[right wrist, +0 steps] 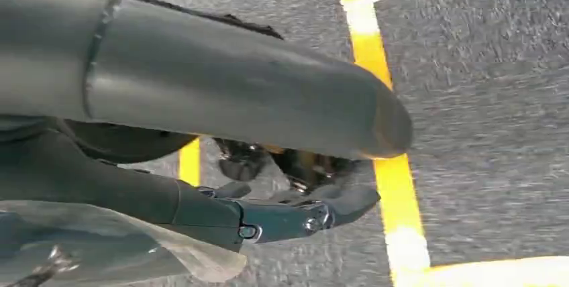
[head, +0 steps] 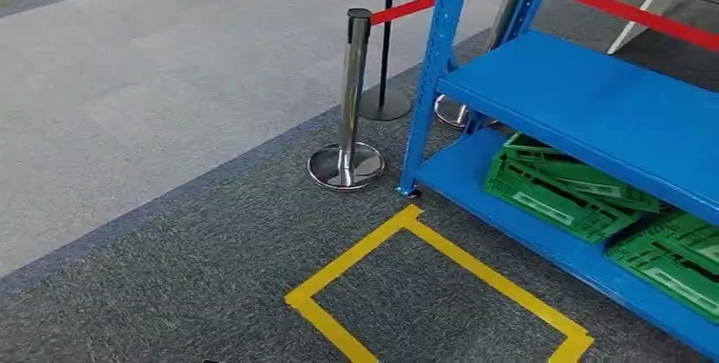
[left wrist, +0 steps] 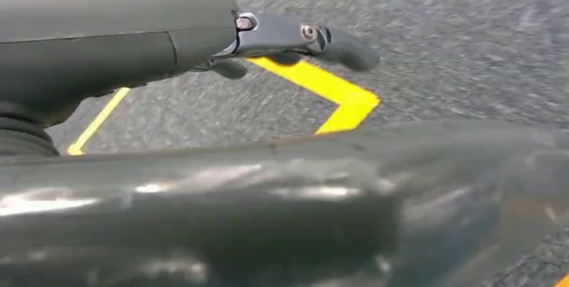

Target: Take the parts from the cabinet and place them on the table.

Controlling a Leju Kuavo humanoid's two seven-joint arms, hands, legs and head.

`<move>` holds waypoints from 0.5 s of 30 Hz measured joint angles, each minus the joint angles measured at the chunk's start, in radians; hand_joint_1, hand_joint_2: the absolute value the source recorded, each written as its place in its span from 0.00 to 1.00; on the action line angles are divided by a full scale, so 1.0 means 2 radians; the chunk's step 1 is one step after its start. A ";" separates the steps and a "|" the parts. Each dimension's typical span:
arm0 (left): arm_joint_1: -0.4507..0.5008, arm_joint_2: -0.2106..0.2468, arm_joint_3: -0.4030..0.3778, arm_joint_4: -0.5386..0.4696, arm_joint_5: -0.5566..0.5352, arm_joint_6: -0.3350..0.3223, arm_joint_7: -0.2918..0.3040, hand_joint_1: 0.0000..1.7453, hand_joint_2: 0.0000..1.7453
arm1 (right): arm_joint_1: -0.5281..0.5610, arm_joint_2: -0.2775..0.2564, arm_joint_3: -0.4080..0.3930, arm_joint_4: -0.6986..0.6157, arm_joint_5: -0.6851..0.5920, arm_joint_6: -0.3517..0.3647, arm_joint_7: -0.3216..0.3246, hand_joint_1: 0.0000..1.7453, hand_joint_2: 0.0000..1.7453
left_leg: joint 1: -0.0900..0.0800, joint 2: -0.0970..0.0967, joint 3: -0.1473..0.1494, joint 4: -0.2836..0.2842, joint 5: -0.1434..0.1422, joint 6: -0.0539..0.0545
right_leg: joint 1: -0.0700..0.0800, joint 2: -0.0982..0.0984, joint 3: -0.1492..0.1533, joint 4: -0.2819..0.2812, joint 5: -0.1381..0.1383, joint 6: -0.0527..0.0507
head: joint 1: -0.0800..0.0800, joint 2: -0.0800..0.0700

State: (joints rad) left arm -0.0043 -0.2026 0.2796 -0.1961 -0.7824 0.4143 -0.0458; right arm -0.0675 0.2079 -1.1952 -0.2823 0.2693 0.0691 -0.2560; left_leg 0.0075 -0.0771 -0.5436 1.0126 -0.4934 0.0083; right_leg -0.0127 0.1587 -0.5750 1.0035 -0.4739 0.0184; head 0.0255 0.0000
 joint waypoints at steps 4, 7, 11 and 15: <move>-0.001 -0.002 -0.003 0.000 -0.017 -0.011 0.004 0.00 0.00 | -0.002 0.000 0.000 0.000 -0.003 -0.019 0.015 0.00 0.00 | 0.004 0.032 0.005 -0.014 0.006 0.009 | 0.005 -0.065 -0.038 0.062 -0.039 0.007 | 0.008 0.000; 0.001 -0.001 -0.003 0.000 -0.018 -0.013 0.005 0.00 0.00 | -0.001 0.000 0.000 0.000 -0.005 -0.021 0.018 0.00 0.00 | 0.002 0.058 0.005 -0.013 0.004 0.009 | 0.001 -0.075 -0.083 0.154 -0.071 0.013 | 0.008 0.000; -0.002 -0.002 -0.005 0.000 -0.018 -0.015 0.009 0.00 0.00 | 0.000 0.000 0.000 -0.001 -0.005 -0.031 0.024 0.00 0.00 | 0.003 0.084 0.009 -0.011 -0.001 0.002 | -0.002 -0.106 -0.003 0.019 -0.003 0.016 | 0.008 0.000; -0.002 -0.002 -0.005 0.000 -0.012 -0.010 0.009 0.00 0.00 | 0.000 0.000 0.000 -0.001 -0.006 -0.037 0.024 0.00 0.00 | -0.001 0.102 0.015 -0.009 -0.005 -0.008 | 0.005 -0.107 0.007 0.003 -0.011 0.000 | 0.006 0.000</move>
State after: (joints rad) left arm -0.0085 -0.2060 0.2701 -0.1961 -0.8060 0.3948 -0.0271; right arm -0.0684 0.2083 -1.1955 -0.2838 0.2563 -0.0042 -0.2071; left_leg 0.0058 0.1260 -0.5140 0.9954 -0.5030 -0.0079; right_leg -0.0032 -0.0547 -0.5606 1.0091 -0.4963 0.0180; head 0.0378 0.0000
